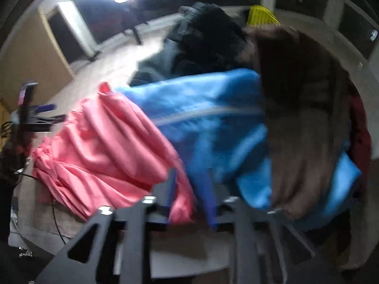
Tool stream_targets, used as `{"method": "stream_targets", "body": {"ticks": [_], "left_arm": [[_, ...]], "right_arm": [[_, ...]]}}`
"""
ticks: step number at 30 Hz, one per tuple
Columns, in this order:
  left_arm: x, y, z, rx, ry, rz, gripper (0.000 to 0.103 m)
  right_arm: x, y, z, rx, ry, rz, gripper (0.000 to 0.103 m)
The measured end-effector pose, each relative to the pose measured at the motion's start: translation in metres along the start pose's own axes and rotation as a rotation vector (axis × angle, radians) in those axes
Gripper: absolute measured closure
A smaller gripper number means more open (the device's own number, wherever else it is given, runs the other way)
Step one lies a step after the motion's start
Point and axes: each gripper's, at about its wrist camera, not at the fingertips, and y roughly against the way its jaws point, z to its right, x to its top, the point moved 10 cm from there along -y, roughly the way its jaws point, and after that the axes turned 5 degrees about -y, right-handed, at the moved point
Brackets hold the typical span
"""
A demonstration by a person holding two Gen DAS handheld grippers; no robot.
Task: Fold clothes
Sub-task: 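Grasp a pink shirt edge with the right gripper while the left gripper grasps another edge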
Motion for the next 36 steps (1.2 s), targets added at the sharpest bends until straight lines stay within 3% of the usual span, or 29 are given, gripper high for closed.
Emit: {"method": "stream_targets", "body": {"ticks": [5,7,8,9,10,13,16,19,21,25,28,31,34,36], "left_arm": [[0.021,-0.023,0.025,-0.080,-0.075,-0.023,0.004],[0.022,-0.029,0.035,-0.127,-0.082,-0.037,0.035],[0.021,-0.031,0.039,-0.159,-0.071,-0.048,0.073],[0.019,-0.033,0.043,-0.191,-0.061,-0.060,0.102],[0.018,-0.033,0.045,-0.217,-0.049,-0.066,0.101],[0.016,-0.016,0.036,-0.217,0.002,-0.016,0.102],[0.007,0.031,0.007,-0.185,0.101,0.070,0.102],[-0.016,0.081,-0.021,-0.108,0.178,0.125,0.102],[-0.045,0.111,-0.033,-0.099,0.233,0.132,0.102],[-0.110,0.113,-0.033,-0.073,0.250,0.035,0.100],[-0.158,0.086,-0.021,-0.100,0.258,-0.135,0.091],[-0.147,0.082,-0.024,-0.080,0.247,-0.123,0.077],[-0.102,0.074,-0.023,-0.099,0.187,-0.049,0.049],[-0.073,0.066,-0.013,-0.118,0.122,-0.012,0.047]], "right_arm": [[0.009,-0.028,-0.023,0.019,0.114,-0.014,0.058],[0.010,-0.042,-0.025,0.018,0.128,-0.034,0.058],[0.009,-0.046,-0.026,0.035,0.120,-0.044,0.063],[0.008,-0.049,-0.027,0.055,0.109,-0.055,0.076],[0.008,-0.050,-0.028,0.081,0.092,-0.070,0.099],[0.014,-0.042,-0.031,0.104,0.082,-0.043,0.100],[0.028,-0.017,-0.039,0.132,0.097,0.017,0.100],[0.042,0.011,-0.052,0.175,0.112,0.069,0.100],[0.045,0.017,-0.061,0.201,0.116,0.081,0.100],[0.028,-0.009,-0.067,0.139,0.183,0.004,0.100],[-0.003,-0.043,-0.066,0.095,0.225,-0.142,0.099],[-0.017,-0.049,-0.060,0.067,0.225,-0.173,0.099],[-0.018,-0.042,-0.059,0.083,0.213,-0.161,0.099],[-0.019,-0.037,-0.059,0.080,0.223,-0.151,0.099]]}}
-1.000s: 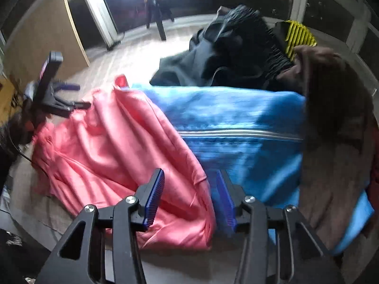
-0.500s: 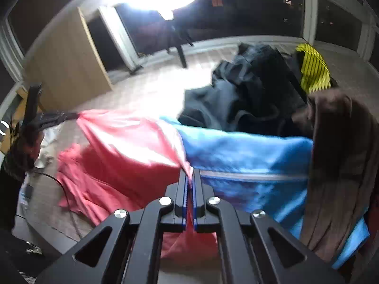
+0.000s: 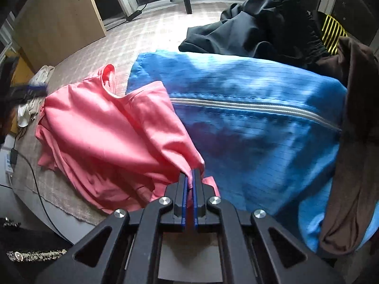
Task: Fold clothes
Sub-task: 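Grasp a pink shirt edge with the right gripper while the left gripper grasps another edge, then lift the pink shirt high with both grippers and shake it out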
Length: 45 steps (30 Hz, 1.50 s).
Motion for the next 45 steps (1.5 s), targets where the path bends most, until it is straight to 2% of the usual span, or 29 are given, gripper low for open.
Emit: {"method": "stream_targets", "body": {"ticks": [3,5,7,8,10,12,13,16,18,20,21,22,23,25,26,27,30,34,37,41,45], "left_arm": [[0.029,-0.030,0.033,-0.084,-0.137,-0.029,0.039],[0.030,-0.053,0.043,-0.104,-0.189,-0.094,0.039],[0.026,-0.068,0.040,-0.100,-0.185,-0.140,0.040],[0.024,-0.076,0.038,-0.098,-0.183,-0.163,0.043],[0.021,-0.083,0.037,-0.139,-0.148,-0.182,0.058],[0.020,-0.082,0.035,-0.188,-0.099,-0.176,0.085],[0.020,-0.080,0.033,-0.190,-0.086,-0.168,0.090],[0.020,-0.068,0.031,-0.207,-0.050,-0.130,0.094],[0.022,-0.056,0.032,-0.225,-0.032,-0.093,0.094],[0.025,-0.045,0.029,-0.206,-0.027,-0.048,0.094],[0.025,-0.042,0.029,-0.211,-0.021,-0.039,0.094],[0.026,-0.040,0.027,-0.209,-0.011,-0.031,0.094],[0.026,-0.039,0.025,-0.206,-0.002,-0.024,0.094],[0.025,-0.035,0.020,-0.188,0.017,-0.019,0.095],[0.028,-0.026,0.019,-0.172,0.023,0.003,0.095],[0.033,-0.009,0.018,-0.160,0.019,0.039,0.095],[0.052,0.044,0.012,-0.120,0.013,0.150,0.096],[0.068,0.143,-0.015,0.037,0.013,0.303,0.096],[0.076,0.233,-0.026,0.176,0.011,0.450,0.096],[0.065,0.367,-0.046,0.338,0.051,0.595,0.096],[0.041,0.478,-0.043,0.496,0.054,0.701,0.096]], "right_arm": [[0.004,0.004,0.001,-0.012,0.019,0.018,0.093],[0.008,0.007,0.002,-0.014,0.025,0.032,0.078],[0.012,0.012,0.003,-0.010,0.034,0.058,0.066],[0.016,0.012,0.002,-0.003,0.044,0.070,0.060],[0.023,0.006,-0.001,0.009,0.068,0.080,0.058],[0.024,-0.005,-0.004,0.022,0.082,0.053,0.058],[0.023,-0.012,-0.006,0.031,0.088,0.031,0.058],[0.021,-0.028,-0.015,0.044,0.097,-0.027,0.058],[0.024,-0.019,-0.023,0.052,0.107,0.004,0.058],[0.029,-0.009,-0.036,0.082,0.146,0.047,0.057],[0.029,-0.011,-0.041,0.072,0.175,0.040,0.057],[0.028,-0.019,-0.041,0.035,0.203,0.015,0.057],[0.026,-0.029,-0.040,-0.003,0.227,-0.017,0.067],[0.027,-0.037,-0.034,-0.011,0.221,-0.046,0.100],[0.034,-0.031,-0.032,0.007,0.191,-0.032,0.100],[0.043,-0.022,-0.030,0.025,0.168,-0.006,0.100],[0.085,0.037,-0.034,0.077,0.141,0.158,0.100],[0.147,0.125,-0.051,0.077,0.151,0.400,0.100],[0.188,0.190,-0.085,0.104,0.199,0.557,0.100],[0.227,0.274,-0.137,0.146,0.262,0.742,0.100],[0.237,0.364,-0.182,0.185,0.319,0.910,0.100]]}}
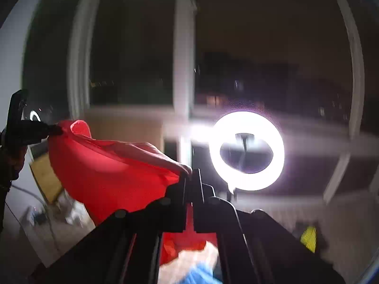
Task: Fold clothes
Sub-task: 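Lift the pink shirt high with both grippers and shake it out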
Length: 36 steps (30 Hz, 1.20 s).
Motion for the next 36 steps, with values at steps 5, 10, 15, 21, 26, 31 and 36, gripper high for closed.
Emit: {"method": "stream_targets", "body": {"ticks": [5,10,15,21,26,31,36], "left_arm": [[0.040,0.098,-0.033,0.149,-0.039,0.109,0.096],[0.047,0.152,-0.040,0.206,-0.076,0.151,0.095],[0.040,0.166,-0.038,0.240,-0.130,0.143,0.095],[0.007,0.098,-0.060,0.197,-0.104,0.005,0.095],[-0.057,-0.042,-0.080,0.175,-0.077,-0.202,0.095],[-0.139,-0.182,-0.090,0.148,-0.047,-0.368,0.096],[-0.221,-0.289,-0.068,0.153,-0.016,-0.484,0.092]], "right_arm": [[0.073,0.057,-0.053,0.042,0.083,0.169,0.100],[0.101,0.098,-0.078,0.052,0.118,0.269,0.100],[0.104,0.111,-0.092,0.036,0.157,0.313,0.100],[0.080,0.039,-0.096,-0.006,0.165,0.179,0.100],[0.010,-0.102,-0.075,-0.078,0.163,-0.042,0.101],[-0.073,-0.231,-0.060,-0.199,0.239,-0.186,0.101],[-0.153,-0.339,-0.029,-0.294,0.293,-0.310,0.100]]}}
